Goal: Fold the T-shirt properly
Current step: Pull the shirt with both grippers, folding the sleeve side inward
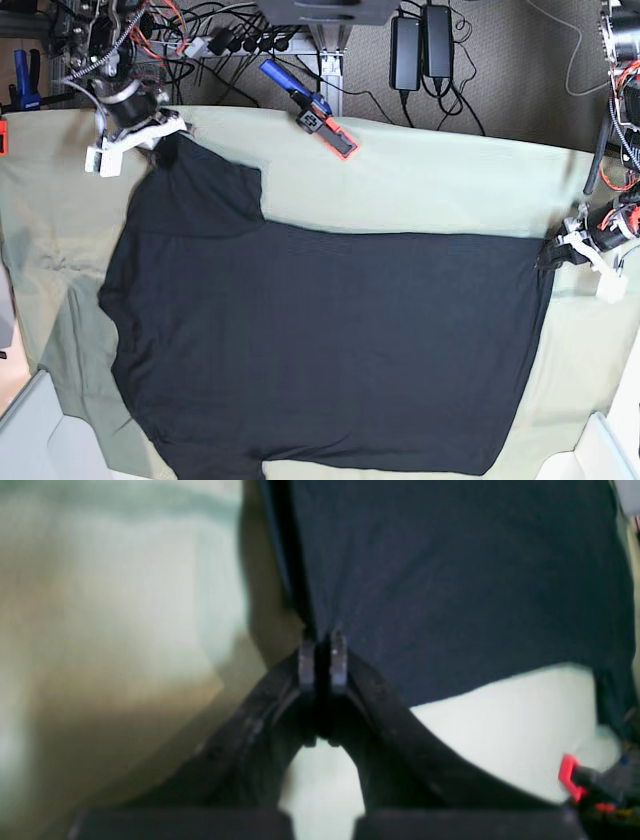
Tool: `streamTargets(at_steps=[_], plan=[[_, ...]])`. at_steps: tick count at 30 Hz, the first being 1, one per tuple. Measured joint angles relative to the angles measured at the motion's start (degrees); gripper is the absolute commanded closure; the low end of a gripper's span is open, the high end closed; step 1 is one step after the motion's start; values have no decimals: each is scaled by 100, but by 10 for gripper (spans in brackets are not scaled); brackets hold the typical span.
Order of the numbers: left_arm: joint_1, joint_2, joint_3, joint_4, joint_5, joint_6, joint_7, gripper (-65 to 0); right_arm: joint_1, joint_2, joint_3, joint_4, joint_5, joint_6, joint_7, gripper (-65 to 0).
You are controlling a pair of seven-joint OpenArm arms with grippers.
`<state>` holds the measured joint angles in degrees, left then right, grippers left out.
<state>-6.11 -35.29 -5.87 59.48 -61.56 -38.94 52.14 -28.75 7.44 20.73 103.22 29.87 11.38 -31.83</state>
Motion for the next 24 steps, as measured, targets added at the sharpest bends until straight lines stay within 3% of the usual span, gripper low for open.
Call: streamTargets(at_steps=[9,17,24], plan=[[896,-186,-127,1381,-179,-28,186,0,-623,61,457,684,358,15,-85,0],[861,-186,-138,1668,-181,-31,140,0,-553,66,791,979,614,111,-103,0],[592,-133,-146,1668,365,-31,-299,0,-46,111,802,992,614,240,-116,0]])
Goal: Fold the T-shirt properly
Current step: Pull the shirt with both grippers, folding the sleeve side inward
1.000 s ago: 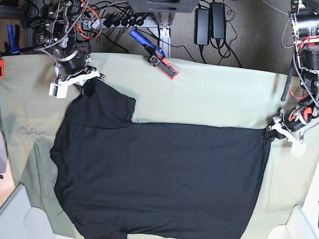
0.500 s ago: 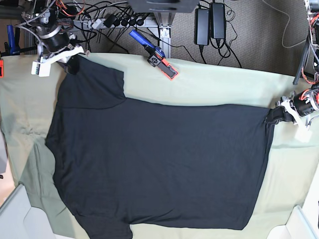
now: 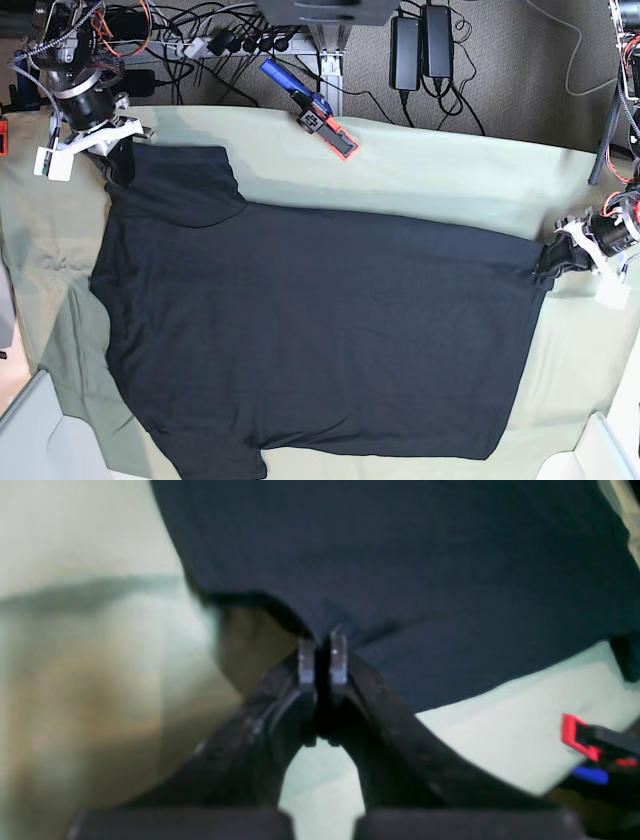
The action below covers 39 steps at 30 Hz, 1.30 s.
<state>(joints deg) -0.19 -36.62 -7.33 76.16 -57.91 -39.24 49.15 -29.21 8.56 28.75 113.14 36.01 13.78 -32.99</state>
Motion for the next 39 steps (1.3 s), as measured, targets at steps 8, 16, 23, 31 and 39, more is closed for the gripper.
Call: streamTargets(at_steps=[8,16,23,31,39], plan=[[-400,74,4,-262,323,-2,-356,0,754,214,-2,-177,-105,35,13,0],[-1213,315,109,-1628,372,-24,-448,0,1591,623,-323,-1086,-129,140,42,0],[-1613,313,402,-1930,588,-24,-647,0,2553,767,-750,-2057,-243,168,46,0],[-1937,428,863,-2323,1130,-24,-1110,0,3775,767,-1088,-3309,-317,234,59,0],[-2363,568,872,-3003,1141,-24,-1362,-116,4568,765,-1217,-4227,-675,256,61,0]])
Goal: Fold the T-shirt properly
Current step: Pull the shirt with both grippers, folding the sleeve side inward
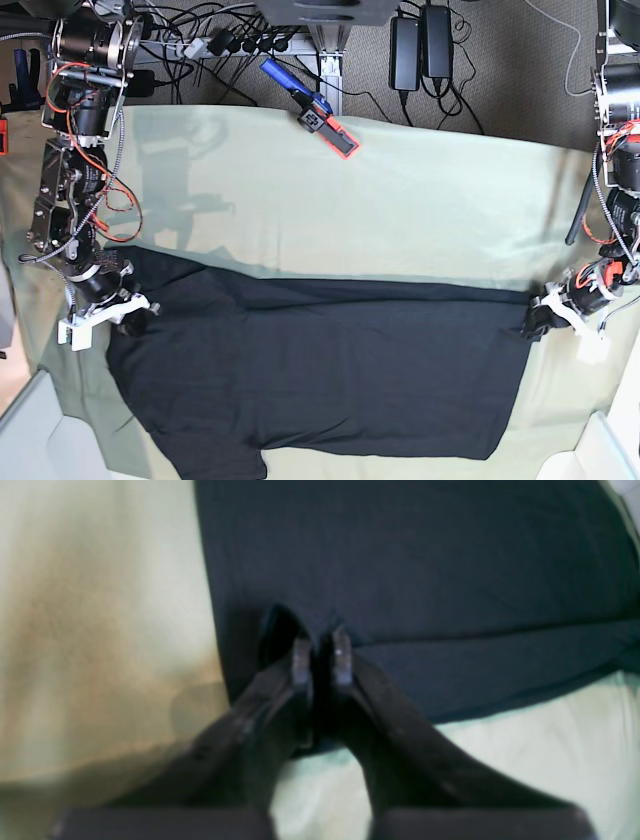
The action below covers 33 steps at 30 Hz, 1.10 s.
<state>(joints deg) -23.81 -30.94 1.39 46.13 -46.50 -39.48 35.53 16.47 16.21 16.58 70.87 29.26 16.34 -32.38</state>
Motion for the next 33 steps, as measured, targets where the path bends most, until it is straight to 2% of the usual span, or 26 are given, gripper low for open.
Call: streamTargets(at_steps=[3,7,8,10,11,14,16,18,21,25,27,29,33], plan=[[-17,0,2,-129,9,0,2,-161,232,-2,-7,-356,-105,2,-7,0],[-15,-2,2,-149,44,0,-2,-331,457,-4,-22,-678,-164,7,24,0],[-17,-2,2,-149,55,0,-2,-355,463,-4,-22,-695,-164,11,79,-99],[-15,0,2,-149,85,0,-2,-359,444,-2,-22,-715,-199,17,138,-366],[-15,-2,2,-149,85,0,0,-359,433,-2,-22,-715,-219,17,138,-455],[-33,-7,2,-149,85,0,120,-359,433,-2,-20,-713,-234,17,96,-447],[-33,-63,2,-142,-70,0,284,-359,433,-22,122,-601,-229,15,-376,-447],[-31,-160,-114,-109,-356,0,555,-359,426,-46,487,-391,-234,17,-881,-447],[-35,-337,-481,4,-782,2,874,-359,374,-7,1274,96,-173,24,-1231,-447],[-31,-579,-739,50,-1021,4,1091,-359,72,251,2092,345,70,37,-1338,-447],[2,-636,-741,50,-1084,4,1119,-359,-225,282,2369,337,120,37,-1360,-447],[44,-636,-741,50,-1228,2,1202,-359,-505,258,2490,310,212,37,-1397,-447],[153,-640,-737,52,-1412,2,1309,-359,-815,0,2503,304,345,37,-1325,-447]])
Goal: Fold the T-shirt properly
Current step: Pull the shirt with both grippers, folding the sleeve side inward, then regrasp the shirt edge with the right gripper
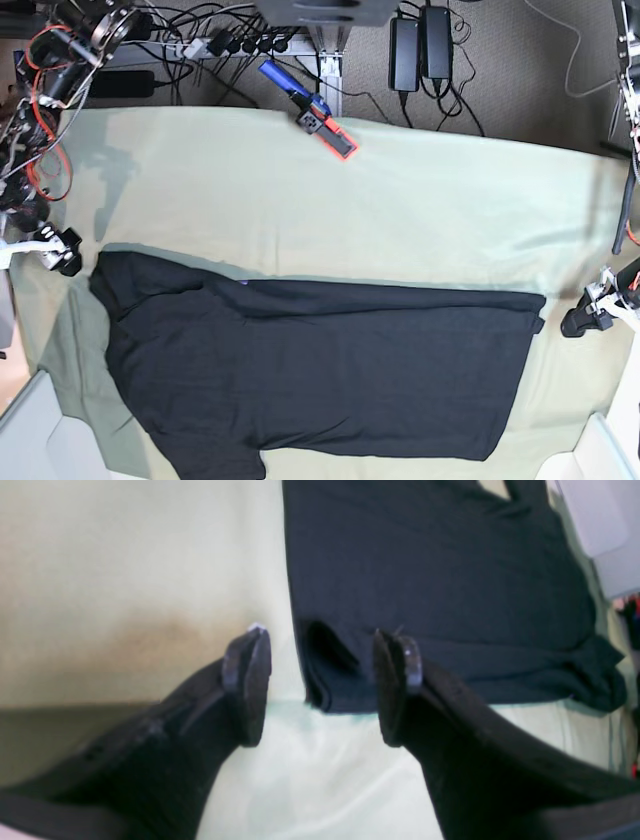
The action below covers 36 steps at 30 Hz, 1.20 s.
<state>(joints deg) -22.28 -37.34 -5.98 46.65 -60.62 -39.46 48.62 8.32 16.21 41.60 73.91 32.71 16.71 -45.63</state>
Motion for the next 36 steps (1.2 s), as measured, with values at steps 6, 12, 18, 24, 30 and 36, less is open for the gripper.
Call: streamTargets(at_steps=[6,12,18,24,30,36], plan=[[33,35,0,0,-343,2,326,-359,-7,-570,2,0,90,0,435,-447],[35,52,0,0,-341,2,367,-359,258,-1029,0,-15,-216,-9,669,-447],[35,52,0,0,-326,2,372,-359,629,-1261,-11,-42,-345,-9,730,-447],[35,55,0,0,-313,2,389,-359,785,-1287,-42,-393,-417,-11,870,-447],[146,140,0,0,-350,0,363,-360,815,-1268,-42,-868,-485,-11,1213,-274],[420,315,0,-4,-306,2,339,-423,785,-1270,-37,-949,-514,-15,1196,-60]])
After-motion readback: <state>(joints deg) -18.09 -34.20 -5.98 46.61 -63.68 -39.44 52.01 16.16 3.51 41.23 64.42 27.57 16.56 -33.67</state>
